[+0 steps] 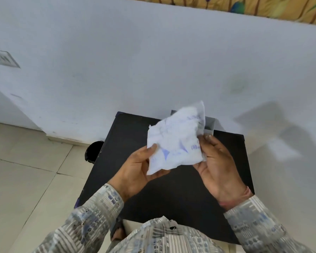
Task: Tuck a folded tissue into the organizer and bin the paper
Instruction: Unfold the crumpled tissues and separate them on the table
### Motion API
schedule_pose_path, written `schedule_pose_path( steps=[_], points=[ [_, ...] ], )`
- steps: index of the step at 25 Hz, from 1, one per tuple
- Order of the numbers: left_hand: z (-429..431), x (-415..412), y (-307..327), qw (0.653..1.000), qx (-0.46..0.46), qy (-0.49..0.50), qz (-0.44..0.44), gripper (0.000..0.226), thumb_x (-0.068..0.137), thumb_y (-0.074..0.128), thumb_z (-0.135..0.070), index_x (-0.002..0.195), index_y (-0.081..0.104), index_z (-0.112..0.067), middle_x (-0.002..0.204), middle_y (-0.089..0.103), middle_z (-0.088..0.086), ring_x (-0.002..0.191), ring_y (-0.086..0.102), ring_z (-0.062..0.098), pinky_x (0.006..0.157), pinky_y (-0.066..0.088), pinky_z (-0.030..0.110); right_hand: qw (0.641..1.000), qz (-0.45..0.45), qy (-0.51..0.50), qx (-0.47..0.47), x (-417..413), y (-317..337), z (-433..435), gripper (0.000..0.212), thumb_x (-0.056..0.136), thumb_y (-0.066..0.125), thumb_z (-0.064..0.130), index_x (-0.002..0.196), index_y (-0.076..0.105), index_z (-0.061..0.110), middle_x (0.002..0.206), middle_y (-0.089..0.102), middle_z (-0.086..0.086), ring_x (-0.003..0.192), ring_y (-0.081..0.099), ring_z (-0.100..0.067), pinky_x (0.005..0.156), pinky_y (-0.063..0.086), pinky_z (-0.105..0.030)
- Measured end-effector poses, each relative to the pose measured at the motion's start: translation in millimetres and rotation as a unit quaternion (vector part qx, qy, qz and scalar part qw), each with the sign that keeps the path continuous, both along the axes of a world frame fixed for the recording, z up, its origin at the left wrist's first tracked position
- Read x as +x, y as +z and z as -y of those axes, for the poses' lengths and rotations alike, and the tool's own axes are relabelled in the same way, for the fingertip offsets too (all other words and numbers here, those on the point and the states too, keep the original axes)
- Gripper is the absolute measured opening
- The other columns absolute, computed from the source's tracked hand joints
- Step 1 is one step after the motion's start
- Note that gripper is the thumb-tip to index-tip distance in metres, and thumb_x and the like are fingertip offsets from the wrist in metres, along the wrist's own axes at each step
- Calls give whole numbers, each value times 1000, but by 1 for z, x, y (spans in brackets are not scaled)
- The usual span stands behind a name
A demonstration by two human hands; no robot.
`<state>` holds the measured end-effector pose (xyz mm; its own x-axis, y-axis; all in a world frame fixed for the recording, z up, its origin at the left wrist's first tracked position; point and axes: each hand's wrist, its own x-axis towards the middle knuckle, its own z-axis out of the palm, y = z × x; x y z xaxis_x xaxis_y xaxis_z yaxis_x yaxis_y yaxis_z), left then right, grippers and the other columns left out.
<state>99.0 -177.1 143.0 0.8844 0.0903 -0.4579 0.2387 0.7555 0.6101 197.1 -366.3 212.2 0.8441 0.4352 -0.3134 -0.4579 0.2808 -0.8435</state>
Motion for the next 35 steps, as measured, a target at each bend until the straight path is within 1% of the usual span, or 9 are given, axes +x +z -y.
schedule_pose_path(
  steps=[3, 6, 8, 10, 13, 17, 21, 27, 35],
  points=[
    [1, -5, -5, 988, 135, 58, -49, 39, 97, 69, -7, 136, 68, -11, 130, 78, 13, 114, 77, 36, 91, 63, 54, 974, 108, -37, -196, 6, -30, 22, 16, 104, 64, 19, 103, 81, 20, 108, 83, -2, 108, 78, -26, 96, 63, -53],
    [-10, -18, -11, 966, 228, 81, -93, 42, 93, 71, 6, 129, 68, -16, 120, 81, 8, 102, 81, 32, 79, 67, 49, 918, 268, 2, -293, 2, -48, 32, 16, 99, 71, 16, 103, 82, 27, 106, 82, 7, 103, 76, -6, 94, 62, -34],
    [-18, -28, -17, 939, 308, 79, -128, 36, 94, 74, -1, 125, 68, -20, 117, 81, 7, 100, 80, 32, 80, 68, 49, 948, 211, 70, -225, -3, -57, 30, 17, 102, 67, 16, 109, 82, 21, 111, 82, 2, 108, 76, -11, 96, 59, -32],
    [-26, -37, -23, 932, 324, 73, -143, 21, 100, 72, -17, 120, 71, -23, 110, 83, 3, 95, 81, 28, 76, 68, 43, 965, 92, 148, -195, -4, -74, 27, 23, 106, 60, 25, 114, 80, 20, 117, 82, -2, 116, 74, -22, 104, 55, -43],
    [-44, -39, -58, 918, 348, 36, -189, 18, 106, 64, -25, 114, 77, -16, 102, 85, 8, 88, 82, 26, 67, 65, 34, 941, -21, 198, -274, -10, -119, 16, 24, 106, 58, 33, 112, 78, 20, 113, 82, -1, 116, 73, -25, 108, 53, -54],
    [-82, -39, -131, 908, 298, -19, -293, 22, 103, 68, -15, 116, 76, 1, 114, 80, 23, 99, 78, 42, 80, 65, 46, 918, -120, 164, -341, -35, -163, 1, 18, 103, 63, 30, 113, 75, 21, 118, 78, -4, 116, 71, -25, 107, 53, -53],
    [-116, -43, -180, 788, 485, -117, -362, 23, 88, 84, -28, 101, 84, -8, 99, 82, 10, 84, 74, 27, 82, 62, 37, 915, -181, 148, -330, -55, -178, -14, 23, 106, 59, 30, 119, 72, 17, 120, 78, -5, 114, 72, -24, 110, 52, -52],
    [-148, -51, -184, 773, 533, -249, -240, 38, 100, 73, -26, 76, 71, 4, 81, 75, 24, 77, 78, 37, 76, 68, 53, 923, -207, 73, -316, -61, -197, -37, 24, 108, 56, 29, 122, 71, 17, 123, 77, -5, 115, 72, -23, 107, 53, -47],
    [-160, -46, -173, 815, 469, -196, -279, 18, 80, 93, -19, 76, 82, -6, 76, 83, 8, 67, 81, 21, 61, 69, 37, 924, -235, -22, -302, -76, -217, -70, 26, 107, 56, 27, 123, 72, 15, 122, 78, -7, 115, 72, -25, 108, 54, -50]
  ],
)
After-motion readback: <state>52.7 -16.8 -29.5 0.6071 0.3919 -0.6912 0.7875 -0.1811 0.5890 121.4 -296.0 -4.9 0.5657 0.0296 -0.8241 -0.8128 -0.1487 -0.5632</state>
